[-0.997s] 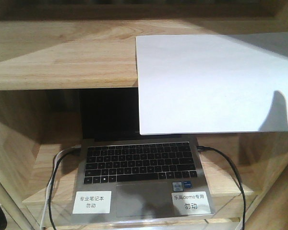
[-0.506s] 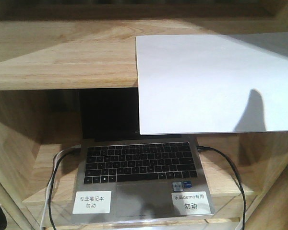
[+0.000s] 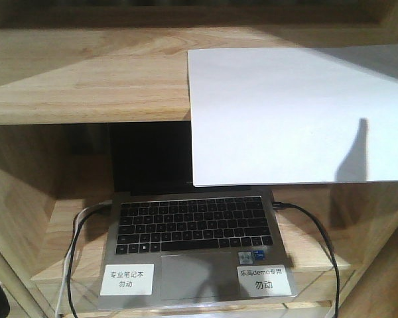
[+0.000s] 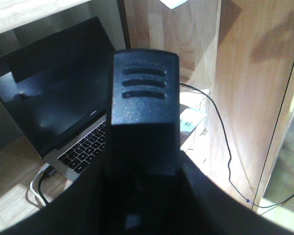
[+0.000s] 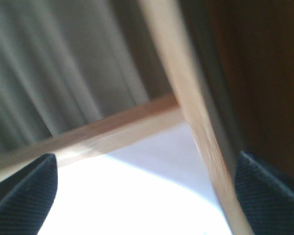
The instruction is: Grab stapler and paper to desk for stapling
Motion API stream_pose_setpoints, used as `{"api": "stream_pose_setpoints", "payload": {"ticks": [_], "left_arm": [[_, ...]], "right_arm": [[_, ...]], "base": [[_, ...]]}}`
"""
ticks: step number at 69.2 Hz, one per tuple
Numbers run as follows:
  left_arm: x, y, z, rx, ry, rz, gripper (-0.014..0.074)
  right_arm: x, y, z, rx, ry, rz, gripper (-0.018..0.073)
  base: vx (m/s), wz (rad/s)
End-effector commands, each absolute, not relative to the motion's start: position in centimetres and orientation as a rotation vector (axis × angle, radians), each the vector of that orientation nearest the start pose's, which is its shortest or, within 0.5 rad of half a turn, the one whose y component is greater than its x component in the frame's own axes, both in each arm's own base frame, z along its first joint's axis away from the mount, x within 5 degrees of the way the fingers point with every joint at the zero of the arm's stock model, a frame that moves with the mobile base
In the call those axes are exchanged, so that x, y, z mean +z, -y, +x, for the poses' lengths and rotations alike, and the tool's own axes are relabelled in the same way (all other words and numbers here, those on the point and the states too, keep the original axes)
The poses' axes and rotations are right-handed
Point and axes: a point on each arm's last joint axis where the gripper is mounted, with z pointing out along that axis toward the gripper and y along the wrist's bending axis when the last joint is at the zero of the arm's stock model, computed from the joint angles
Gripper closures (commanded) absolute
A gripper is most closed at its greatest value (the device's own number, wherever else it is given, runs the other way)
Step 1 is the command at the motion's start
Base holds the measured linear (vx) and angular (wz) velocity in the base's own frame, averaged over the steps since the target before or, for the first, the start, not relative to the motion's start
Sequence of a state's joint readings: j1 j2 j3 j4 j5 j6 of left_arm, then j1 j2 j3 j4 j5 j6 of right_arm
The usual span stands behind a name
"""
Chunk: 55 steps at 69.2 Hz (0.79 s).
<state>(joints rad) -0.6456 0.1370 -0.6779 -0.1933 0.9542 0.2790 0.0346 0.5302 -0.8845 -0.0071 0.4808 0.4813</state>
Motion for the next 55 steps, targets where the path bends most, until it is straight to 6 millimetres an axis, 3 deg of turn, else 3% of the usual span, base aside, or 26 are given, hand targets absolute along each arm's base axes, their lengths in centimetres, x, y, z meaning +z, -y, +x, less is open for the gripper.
{"api": "stream_pose_setpoints", "payload": {"ticks": [1, 13, 29, 42, 49, 55], "left_arm": [[35.4, 1.3, -0.6, -0.519, -1.598, 0.785, 0.0605], [35.4, 1.3, -0.6, -0.519, -1.598, 0.785, 0.0605], [35.4, 1.3, -0.6, -0.519, -1.598, 0.785, 0.0605], [35.4, 1.3, -0.6, -0.519, -1.598, 0.785, 0.0605], [35.4, 1.3, -0.6, -0.519, -1.598, 0.785, 0.0605], [35.4, 1.3, -0.6, -0.519, -1.598, 0.785, 0.0605]], "right_arm": [[43.6, -0.2, 8.4, 0.443, -1.494, 0.395, -0.0149], [43.7, -0.5, 8.4, 0.536, -1.482, 0.428, -0.0146], [44.4, -1.5, 8.2, 0.871, -1.407, 0.505, -0.0132], [44.4, -1.7, 8.2, 1.011, -1.392, 0.61, -0.0125], [44.0, -1.8, 8.0, 1.031, -1.41, 0.601, -0.0114], [42.5, -2.0, 7.6, 1.108, -1.415, 0.612, -0.0105]], "base": [[0.0, 0.0], [0.0, 0.0], [0.0, 0.0], [0.0, 0.0], [0.0, 0.0], [0.0, 0.0]]}}
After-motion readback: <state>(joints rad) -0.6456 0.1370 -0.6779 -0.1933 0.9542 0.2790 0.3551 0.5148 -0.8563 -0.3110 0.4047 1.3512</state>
